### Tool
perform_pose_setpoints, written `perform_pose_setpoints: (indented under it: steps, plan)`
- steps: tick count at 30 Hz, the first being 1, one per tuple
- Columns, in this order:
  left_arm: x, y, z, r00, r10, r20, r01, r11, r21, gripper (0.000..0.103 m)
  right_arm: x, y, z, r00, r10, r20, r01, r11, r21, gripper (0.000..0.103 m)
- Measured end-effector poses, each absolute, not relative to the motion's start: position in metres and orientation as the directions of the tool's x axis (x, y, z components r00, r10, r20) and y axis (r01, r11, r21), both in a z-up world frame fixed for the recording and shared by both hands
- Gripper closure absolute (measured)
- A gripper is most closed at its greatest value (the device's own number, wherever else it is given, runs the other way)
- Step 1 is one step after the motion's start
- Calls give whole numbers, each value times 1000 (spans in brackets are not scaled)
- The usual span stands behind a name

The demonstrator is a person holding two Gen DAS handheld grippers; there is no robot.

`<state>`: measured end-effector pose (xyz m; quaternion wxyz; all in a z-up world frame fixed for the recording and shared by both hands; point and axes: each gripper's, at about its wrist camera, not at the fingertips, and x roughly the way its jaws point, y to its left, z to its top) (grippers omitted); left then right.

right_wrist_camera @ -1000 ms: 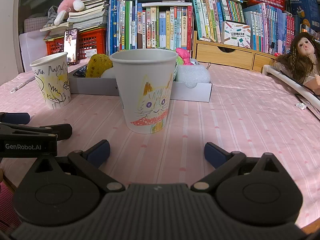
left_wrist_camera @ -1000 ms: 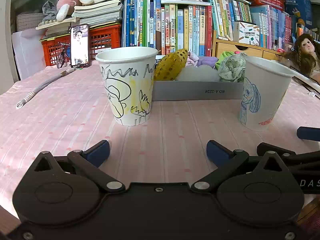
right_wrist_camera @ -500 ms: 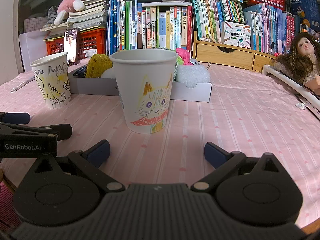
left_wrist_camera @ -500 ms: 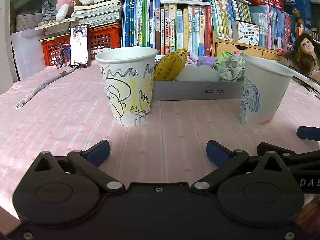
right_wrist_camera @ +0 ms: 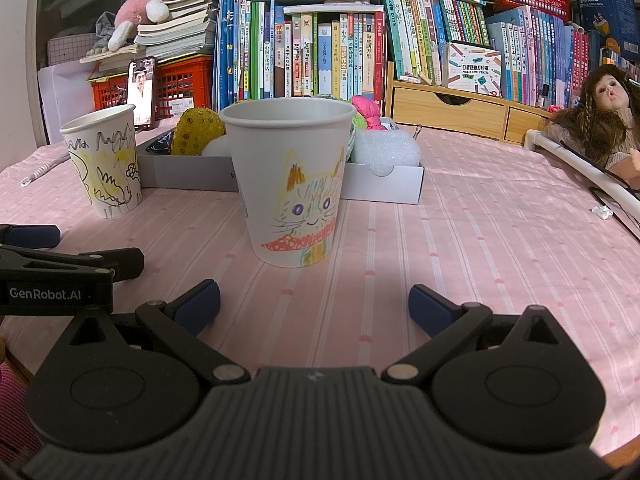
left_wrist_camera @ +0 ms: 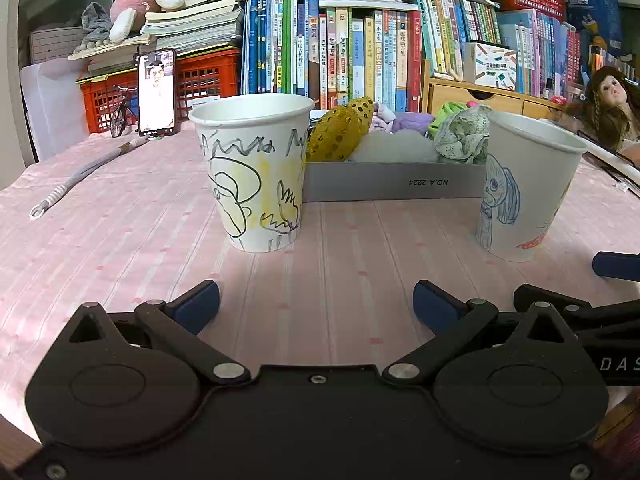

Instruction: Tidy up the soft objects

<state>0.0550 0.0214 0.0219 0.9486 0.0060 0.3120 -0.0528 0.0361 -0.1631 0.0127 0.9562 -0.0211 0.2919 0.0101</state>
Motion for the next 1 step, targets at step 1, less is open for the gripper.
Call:
perform_pose_setpoints:
  steps: [1]
  plan:
    - [55, 21, 22, 799, -98, -594, 105, 994, -22, 0, 36, -163, 13, 829, 6, -560, -31, 999, -34, 0]
